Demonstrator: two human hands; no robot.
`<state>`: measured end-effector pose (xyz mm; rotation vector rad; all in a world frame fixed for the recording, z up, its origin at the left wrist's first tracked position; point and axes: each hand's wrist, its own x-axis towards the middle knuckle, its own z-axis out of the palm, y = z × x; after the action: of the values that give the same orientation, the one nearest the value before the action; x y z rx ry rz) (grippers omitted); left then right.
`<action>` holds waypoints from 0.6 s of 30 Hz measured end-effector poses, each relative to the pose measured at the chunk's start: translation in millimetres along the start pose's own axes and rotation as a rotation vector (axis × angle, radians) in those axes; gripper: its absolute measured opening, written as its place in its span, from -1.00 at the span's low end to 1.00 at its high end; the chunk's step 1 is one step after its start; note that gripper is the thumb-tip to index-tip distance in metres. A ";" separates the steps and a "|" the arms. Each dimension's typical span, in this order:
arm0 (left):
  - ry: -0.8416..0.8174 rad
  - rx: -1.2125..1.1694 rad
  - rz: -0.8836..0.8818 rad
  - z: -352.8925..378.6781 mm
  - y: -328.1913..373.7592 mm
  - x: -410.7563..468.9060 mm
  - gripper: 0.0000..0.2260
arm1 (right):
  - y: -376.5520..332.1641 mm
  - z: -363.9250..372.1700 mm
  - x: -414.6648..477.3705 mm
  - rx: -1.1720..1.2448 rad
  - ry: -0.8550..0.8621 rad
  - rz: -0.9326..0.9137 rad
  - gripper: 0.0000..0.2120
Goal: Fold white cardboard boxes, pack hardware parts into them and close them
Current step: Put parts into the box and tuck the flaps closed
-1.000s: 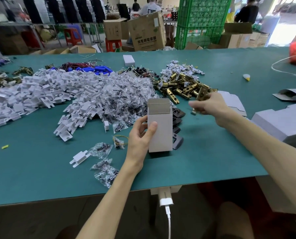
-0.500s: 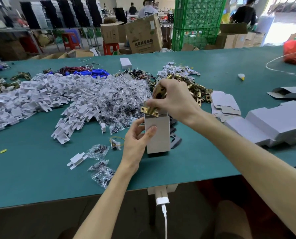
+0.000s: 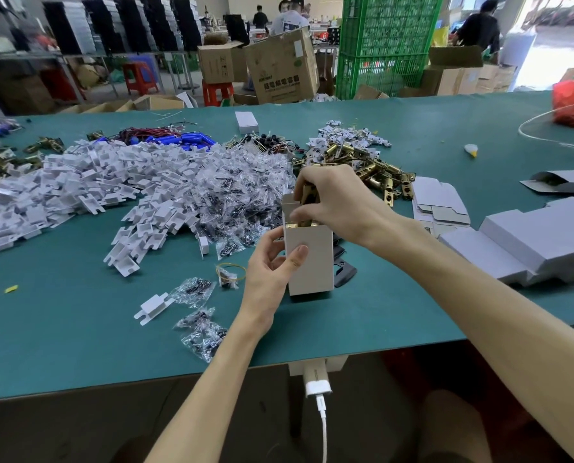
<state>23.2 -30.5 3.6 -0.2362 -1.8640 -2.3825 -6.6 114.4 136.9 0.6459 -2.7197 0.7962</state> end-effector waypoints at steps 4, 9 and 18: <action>-0.003 -0.003 0.001 -1.3 -1.0 0.2 -0.68 | -1.7 0.2 1.6 -0.014 -0.063 0.028 -0.73; -0.003 -0.003 0.000 -1.1 -1.1 0.5 -0.66 | -2.5 2.4 2.8 -0.098 -0.164 0.010 -0.80; -0.013 0.002 0.009 -0.1 -1.6 0.6 -0.69 | -7.7 8.7 2.2 -0.199 -0.274 0.016 -0.89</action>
<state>22.4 -30.2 2.2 -0.2605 -1.8665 -2.3790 -5.7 103.0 134.0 0.7361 -3.0017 0.4585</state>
